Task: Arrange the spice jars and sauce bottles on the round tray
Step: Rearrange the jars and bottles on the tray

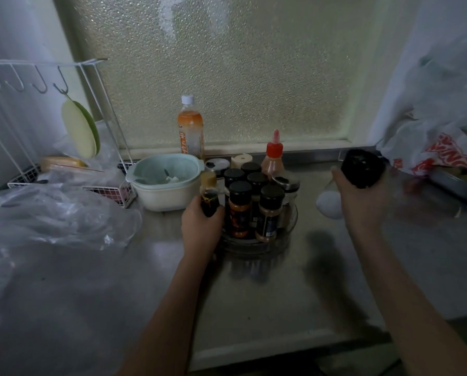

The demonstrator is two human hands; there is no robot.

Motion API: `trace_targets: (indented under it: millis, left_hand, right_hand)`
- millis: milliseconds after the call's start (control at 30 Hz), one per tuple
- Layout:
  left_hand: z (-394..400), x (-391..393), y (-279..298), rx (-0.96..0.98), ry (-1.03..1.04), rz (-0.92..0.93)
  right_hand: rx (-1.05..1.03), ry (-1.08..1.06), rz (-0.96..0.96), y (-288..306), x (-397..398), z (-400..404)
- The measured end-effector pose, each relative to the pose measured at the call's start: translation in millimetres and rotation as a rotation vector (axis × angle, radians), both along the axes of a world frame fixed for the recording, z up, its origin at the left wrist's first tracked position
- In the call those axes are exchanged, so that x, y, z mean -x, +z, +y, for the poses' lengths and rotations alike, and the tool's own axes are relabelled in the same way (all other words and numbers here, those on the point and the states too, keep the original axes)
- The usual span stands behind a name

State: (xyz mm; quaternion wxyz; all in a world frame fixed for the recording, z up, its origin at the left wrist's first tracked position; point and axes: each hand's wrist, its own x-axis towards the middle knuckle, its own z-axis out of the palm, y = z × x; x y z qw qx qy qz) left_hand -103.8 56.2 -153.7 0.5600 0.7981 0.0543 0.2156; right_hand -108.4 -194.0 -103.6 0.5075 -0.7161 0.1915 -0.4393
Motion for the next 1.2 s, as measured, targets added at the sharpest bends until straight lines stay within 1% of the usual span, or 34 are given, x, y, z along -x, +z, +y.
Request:
trace_targets:
  millis: [100,167,233,300,367,433,500,600,700,800,867,967,1067,1200]
  left_hand:
    - [-1,3,-1,-0.017,0.024,-0.033]
    - [-1,7,0,-0.016,0.061,-0.067]
    - [0,12,1,0.019,0.089,-0.107]
    - [0,16,2,0.052,0.107,-0.143]
    - [1,19,2,0.071,0.117,-0.159]
    - [1,23,2,0.115,0.091,-0.148]
    - [1,27,-1,0.141,0.058,-0.145]
    - [2,28,-5,0.175,0.075,-0.171]
    - [3,24,-4,0.235,0.173,-0.194]
    - [7,24,2,0.331,0.287,-0.316]
    - [9,25,4,0.356,0.325,-0.372]
    - [8,26,4,0.316,0.267,-0.408]
    - [5,26,1,0.225,0.218,-0.412]
    - [5,23,-2,0.174,0.203,-0.369]
  right_hand:
    - [-0.041,-0.005,-0.184,21,47,24]
    - [-0.134,0.083,-0.274,30,70,42]
    - [-0.205,0.219,-0.264,34,83,64]
    - [-0.215,0.348,-0.209,34,88,90]
    - [-0.167,0.465,-0.202,31,88,117]
    - [-0.058,0.527,-0.188,26,83,139]
    - [-0.005,0.534,-0.195,20,77,153]
    - [0.031,0.471,-0.207,17,70,163]
    - [0.019,0.485,-0.214,18,62,164]
    - [0.075,0.476,-0.199,14,54,169]
    - [0.104,0.476,-0.152,9,49,176]
    - [0.128,0.497,-0.113,3,43,188]
    - [0.153,0.493,-0.106,2,40,196]
    - [0.152,0.471,-0.126,3,38,199]
